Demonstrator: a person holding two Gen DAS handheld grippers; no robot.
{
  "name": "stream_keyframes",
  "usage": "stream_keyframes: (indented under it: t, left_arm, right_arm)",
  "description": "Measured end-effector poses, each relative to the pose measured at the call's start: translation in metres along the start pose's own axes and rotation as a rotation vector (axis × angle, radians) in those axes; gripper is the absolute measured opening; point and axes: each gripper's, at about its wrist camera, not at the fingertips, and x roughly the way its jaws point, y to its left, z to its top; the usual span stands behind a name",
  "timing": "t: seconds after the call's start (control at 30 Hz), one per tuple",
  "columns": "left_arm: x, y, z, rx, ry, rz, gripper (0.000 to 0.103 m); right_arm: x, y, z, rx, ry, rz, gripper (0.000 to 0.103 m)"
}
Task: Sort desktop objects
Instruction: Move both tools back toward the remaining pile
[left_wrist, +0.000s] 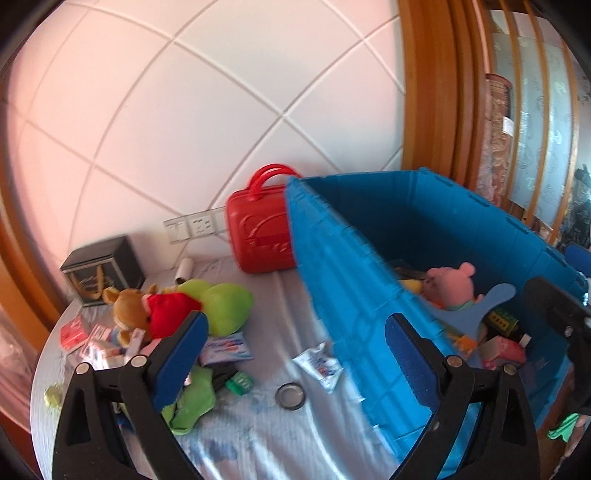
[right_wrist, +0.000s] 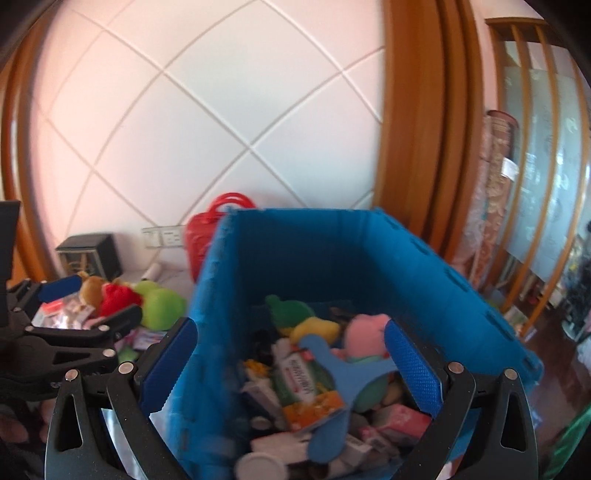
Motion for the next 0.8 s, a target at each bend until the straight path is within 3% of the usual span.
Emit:
stream_keyframes:
  t: [0.43,0.63,0.8]
  left_arm:
    - [0.000,0.174,-0.075,-0.108,0.100,0.162,0.098]
    - [0.016,0.263,-0.132,-0.181,0.201,0.219,0.098]
    - [0.032,0.318,-0.183,-0.234,0.298,0.273,0.098]
  right_arm:
    - [0.023,0.137,-0.013,-0.083,0.038,0.140,0.103]
    - [0.068,0.189,-0.049,-0.082,0.170,0.150,0.103]
    - [0.112,0.208,-0.092,-0.068,0.309,0.145,0.103]
